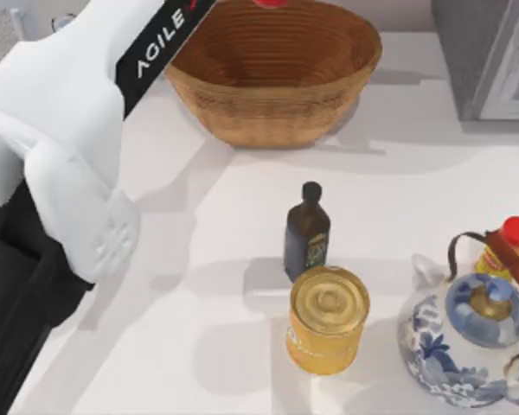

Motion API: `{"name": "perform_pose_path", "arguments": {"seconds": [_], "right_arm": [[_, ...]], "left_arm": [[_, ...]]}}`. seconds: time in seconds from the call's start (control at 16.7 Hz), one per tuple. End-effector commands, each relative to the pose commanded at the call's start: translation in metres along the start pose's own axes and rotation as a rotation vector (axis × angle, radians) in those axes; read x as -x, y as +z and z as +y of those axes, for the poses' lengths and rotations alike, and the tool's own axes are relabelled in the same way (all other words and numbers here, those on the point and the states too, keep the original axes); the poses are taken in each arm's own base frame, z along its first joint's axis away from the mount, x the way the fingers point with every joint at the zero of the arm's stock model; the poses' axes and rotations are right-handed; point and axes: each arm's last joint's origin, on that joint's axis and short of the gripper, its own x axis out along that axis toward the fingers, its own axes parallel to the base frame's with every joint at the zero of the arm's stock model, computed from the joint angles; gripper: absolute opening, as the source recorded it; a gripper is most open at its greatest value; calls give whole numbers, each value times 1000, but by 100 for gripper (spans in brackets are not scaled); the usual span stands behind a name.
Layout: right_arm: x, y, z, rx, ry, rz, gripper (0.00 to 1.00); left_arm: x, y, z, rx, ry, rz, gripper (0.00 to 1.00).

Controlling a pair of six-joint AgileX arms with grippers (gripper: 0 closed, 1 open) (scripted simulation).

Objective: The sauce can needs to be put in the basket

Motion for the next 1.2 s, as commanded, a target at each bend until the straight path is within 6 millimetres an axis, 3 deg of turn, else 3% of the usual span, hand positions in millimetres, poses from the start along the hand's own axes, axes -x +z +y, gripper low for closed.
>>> {"name": "perform_pose_path", "arguments": {"seconds": [0.12, 0.9, 1.2], "right_arm": [[0, 0, 0, 0, 0, 0, 100], [0, 0, 0, 0, 0, 0, 100], [0, 0, 0, 0, 0, 0, 100]], "left_arm": [[0, 0, 0, 0, 0, 0, 0], [0, 0, 0, 0, 0, 0, 98], [0, 0, 0, 0, 0, 0, 100]]}}
